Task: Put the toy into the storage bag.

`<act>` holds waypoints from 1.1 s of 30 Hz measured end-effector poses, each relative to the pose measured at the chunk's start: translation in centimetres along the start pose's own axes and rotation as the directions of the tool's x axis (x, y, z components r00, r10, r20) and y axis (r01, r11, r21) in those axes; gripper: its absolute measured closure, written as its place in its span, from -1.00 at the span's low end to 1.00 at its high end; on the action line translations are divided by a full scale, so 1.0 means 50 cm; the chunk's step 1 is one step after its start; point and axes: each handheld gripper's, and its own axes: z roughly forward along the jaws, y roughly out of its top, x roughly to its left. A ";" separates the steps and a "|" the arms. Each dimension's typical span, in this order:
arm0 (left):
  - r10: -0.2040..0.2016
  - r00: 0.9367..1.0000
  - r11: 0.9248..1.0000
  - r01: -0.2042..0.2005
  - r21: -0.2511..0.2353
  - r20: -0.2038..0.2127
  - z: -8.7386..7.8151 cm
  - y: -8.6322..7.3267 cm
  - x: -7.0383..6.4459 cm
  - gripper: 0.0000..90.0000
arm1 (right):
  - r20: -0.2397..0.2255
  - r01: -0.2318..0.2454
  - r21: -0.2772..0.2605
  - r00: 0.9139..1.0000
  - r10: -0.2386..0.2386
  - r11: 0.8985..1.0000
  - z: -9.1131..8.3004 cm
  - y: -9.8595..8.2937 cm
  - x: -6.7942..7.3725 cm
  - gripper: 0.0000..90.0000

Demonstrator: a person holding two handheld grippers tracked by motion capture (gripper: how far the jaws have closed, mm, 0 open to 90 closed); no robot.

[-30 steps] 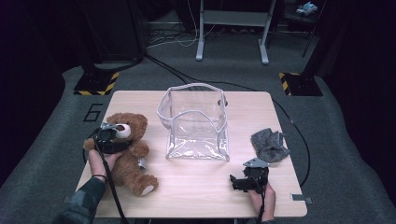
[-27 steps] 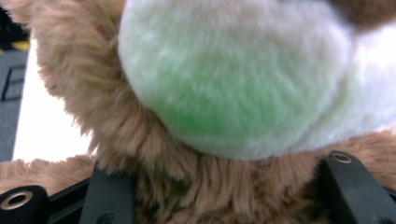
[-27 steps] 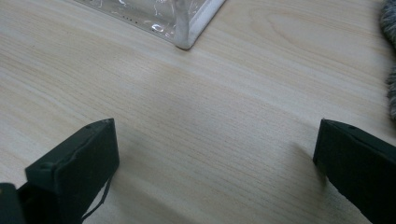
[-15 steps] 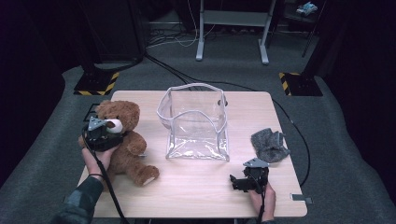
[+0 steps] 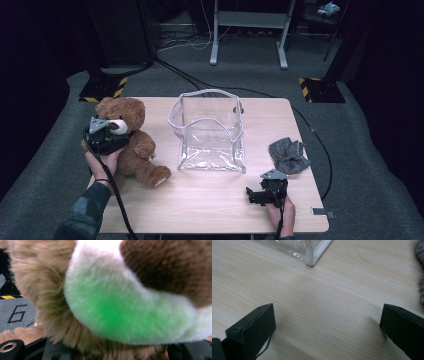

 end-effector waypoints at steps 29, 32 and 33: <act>0.049 0.997 0.994 -0.055 -0.092 -0.065 -0.010 0.122 0.000 -0.02 | 0.008 0.000 -0.005 1.000 0.000 1.000 0.003 0.001 0.000 -1.00; 0.056 0.996 0.993 -0.062 -0.101 -0.070 -0.009 0.138 -0.003 -0.02 | 0.007 0.002 -0.005 1.000 -0.002 1.000 0.003 0.002 0.000 -1.00; 0.058 0.996 0.992 -0.065 -0.104 -0.071 -0.009 0.143 -0.004 -0.02 | 0.007 0.001 -0.005 1.000 -0.001 1.000 0.003 0.002 0.000 -1.00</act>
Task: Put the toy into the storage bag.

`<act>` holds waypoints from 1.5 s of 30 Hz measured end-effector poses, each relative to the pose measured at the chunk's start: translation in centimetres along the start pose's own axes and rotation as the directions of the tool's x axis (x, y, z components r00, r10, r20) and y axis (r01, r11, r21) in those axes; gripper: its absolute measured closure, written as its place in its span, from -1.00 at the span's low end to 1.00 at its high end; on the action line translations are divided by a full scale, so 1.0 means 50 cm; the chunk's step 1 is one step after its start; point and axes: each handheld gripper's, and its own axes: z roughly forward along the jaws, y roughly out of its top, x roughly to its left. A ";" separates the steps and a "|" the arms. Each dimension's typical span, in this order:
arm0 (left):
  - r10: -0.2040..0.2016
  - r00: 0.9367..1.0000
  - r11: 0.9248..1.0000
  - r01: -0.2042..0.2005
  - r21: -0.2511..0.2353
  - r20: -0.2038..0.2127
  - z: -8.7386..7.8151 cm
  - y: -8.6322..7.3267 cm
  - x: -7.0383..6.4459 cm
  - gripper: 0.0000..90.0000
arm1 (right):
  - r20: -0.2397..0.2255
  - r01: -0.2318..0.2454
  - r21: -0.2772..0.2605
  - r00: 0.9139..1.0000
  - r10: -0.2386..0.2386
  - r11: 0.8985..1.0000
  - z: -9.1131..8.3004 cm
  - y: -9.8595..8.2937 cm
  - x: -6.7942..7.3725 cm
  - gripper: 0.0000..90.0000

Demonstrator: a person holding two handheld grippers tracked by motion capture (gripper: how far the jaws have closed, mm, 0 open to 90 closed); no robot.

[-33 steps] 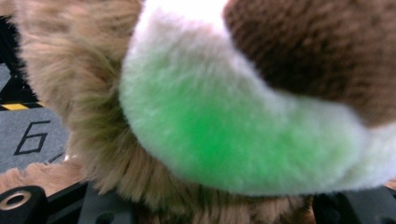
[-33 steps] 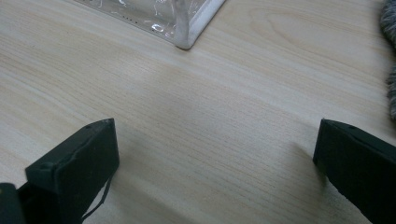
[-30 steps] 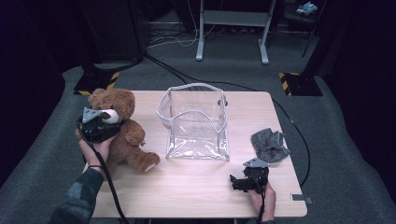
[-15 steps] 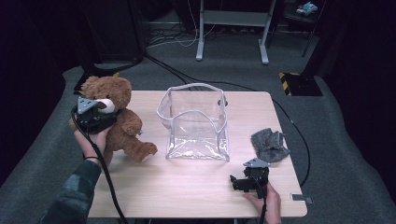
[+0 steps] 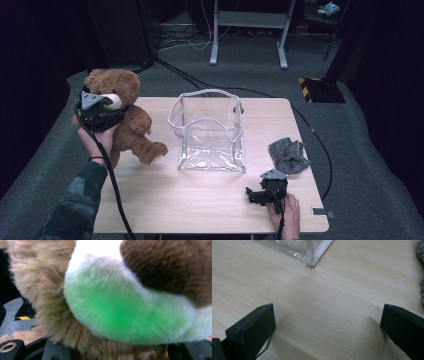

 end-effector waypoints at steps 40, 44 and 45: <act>0.052 0.995 0.992 -0.061 -0.112 -0.080 0.004 0.213 -0.016 -0.03 | -0.007 0.005 0.003 1.000 -0.005 1.000 0.002 0.002 -0.001 -1.00; 0.059 0.996 0.990 -0.068 -0.124 -0.071 0.008 0.232 -0.032 -0.03 | -0.006 0.005 0.003 1.000 -0.005 1.000 0.002 0.002 -0.001 -1.00; 0.057 0.996 0.990 -0.066 -0.128 -0.070 0.009 0.236 -0.036 -0.03 | -0.007 0.005 0.003 1.000 -0.005 1.000 0.002 0.002 -0.001 -1.00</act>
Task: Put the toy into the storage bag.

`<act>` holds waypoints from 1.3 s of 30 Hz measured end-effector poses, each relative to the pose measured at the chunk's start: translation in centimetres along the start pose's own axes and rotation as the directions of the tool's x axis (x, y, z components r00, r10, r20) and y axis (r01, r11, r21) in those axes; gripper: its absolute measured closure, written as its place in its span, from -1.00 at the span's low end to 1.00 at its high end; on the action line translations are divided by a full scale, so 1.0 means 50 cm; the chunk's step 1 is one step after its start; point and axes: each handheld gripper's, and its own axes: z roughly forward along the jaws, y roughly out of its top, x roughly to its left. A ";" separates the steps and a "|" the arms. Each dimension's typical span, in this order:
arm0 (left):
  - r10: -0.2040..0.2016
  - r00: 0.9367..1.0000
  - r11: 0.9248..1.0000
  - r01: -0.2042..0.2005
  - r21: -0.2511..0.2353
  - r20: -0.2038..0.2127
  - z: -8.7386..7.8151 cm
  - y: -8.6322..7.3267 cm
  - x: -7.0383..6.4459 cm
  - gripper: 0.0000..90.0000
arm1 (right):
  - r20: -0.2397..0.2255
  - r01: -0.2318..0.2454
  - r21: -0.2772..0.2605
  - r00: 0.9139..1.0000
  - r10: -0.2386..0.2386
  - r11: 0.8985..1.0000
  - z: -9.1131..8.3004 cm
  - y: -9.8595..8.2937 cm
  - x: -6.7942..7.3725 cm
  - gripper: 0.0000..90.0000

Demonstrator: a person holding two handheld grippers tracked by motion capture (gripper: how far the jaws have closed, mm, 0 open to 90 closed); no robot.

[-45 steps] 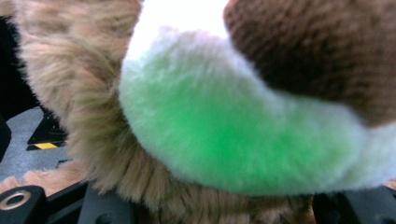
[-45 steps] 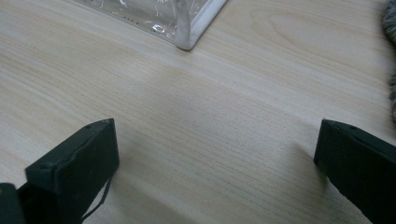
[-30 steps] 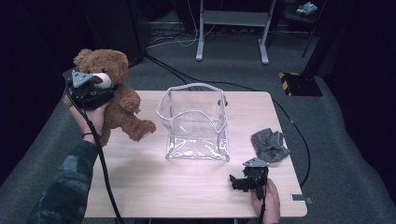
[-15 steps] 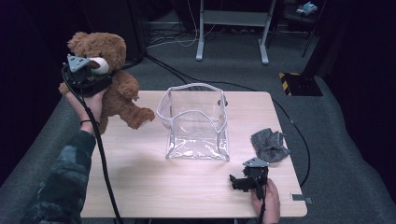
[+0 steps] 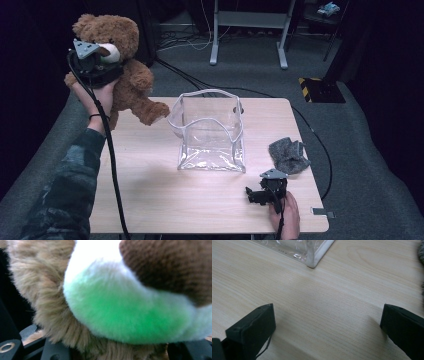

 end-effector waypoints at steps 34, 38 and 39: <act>0.037 0.983 0.999 -0.029 -0.045 0.180 0.073 0.080 -0.227 -0.05 | -0.001 0.001 0.002 1.000 -0.001 1.000 0.000 0.000 0.000 -1.00; 0.035 0.979 0.999 -0.027 -0.045 0.201 0.083 0.078 -0.256 -0.05 | -0.002 0.001 0.001 1.000 -0.001 1.000 0.000 0.000 0.000 -1.00; 0.035 0.978 0.999 -0.027 -0.045 0.206 0.085 0.078 -0.263 -0.05 | -0.002 0.001 0.001 1.000 -0.001 1.000 0.000 0.000 0.000 -1.00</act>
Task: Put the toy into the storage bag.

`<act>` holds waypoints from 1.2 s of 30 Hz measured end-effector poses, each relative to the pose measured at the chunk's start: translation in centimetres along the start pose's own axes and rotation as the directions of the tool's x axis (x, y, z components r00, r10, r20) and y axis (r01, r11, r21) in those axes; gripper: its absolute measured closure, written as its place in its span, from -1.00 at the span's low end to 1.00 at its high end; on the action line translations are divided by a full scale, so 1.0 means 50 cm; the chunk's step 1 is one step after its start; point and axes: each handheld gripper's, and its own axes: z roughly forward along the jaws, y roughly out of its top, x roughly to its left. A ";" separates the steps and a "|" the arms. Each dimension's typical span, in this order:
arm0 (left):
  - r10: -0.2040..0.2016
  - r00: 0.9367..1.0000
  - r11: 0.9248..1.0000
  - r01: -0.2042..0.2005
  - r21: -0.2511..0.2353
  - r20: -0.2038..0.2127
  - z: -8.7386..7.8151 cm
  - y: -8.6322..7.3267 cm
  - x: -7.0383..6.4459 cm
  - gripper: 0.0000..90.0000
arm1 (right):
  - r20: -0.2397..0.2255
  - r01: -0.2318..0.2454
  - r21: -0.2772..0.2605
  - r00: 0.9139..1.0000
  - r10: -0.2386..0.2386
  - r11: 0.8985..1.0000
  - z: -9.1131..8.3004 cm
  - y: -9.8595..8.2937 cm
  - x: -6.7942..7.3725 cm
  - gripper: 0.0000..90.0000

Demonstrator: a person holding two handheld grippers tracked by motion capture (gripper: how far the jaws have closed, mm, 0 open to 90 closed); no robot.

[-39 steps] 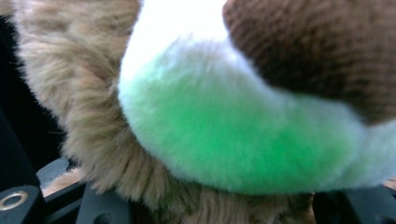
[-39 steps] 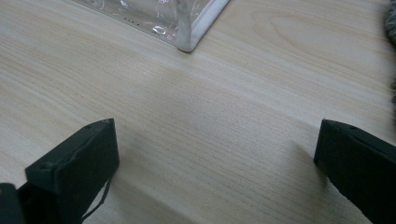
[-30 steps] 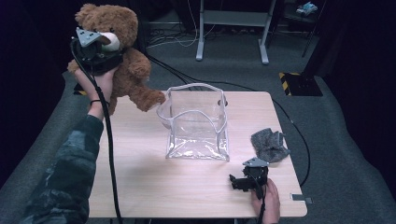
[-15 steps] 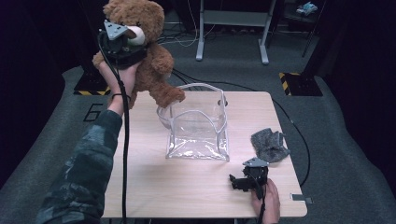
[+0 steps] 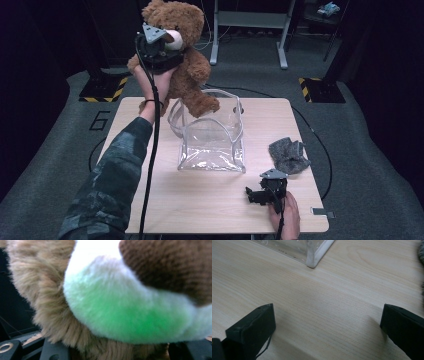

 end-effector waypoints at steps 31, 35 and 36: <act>-0.082 0.991 0.996 0.078 0.037 0.110 0.104 -0.080 -0.110 -0.08 | -0.001 0.003 -0.001 1.000 -0.003 1.000 0.000 0.000 0.000 -1.00; -0.110 0.988 0.993 0.105 0.048 0.112 0.106 -0.098 -0.101 -0.09 | -0.001 0.002 -0.001 1.000 -0.002 1.000 0.000 0.000 0.000 -1.00; -0.106 0.988 0.994 0.101 0.051 0.114 0.106 -0.102 -0.098 -0.09 | -0.001 0.002 -0.001 1.000 -0.002 1.000 0.000 0.000 0.000 -1.00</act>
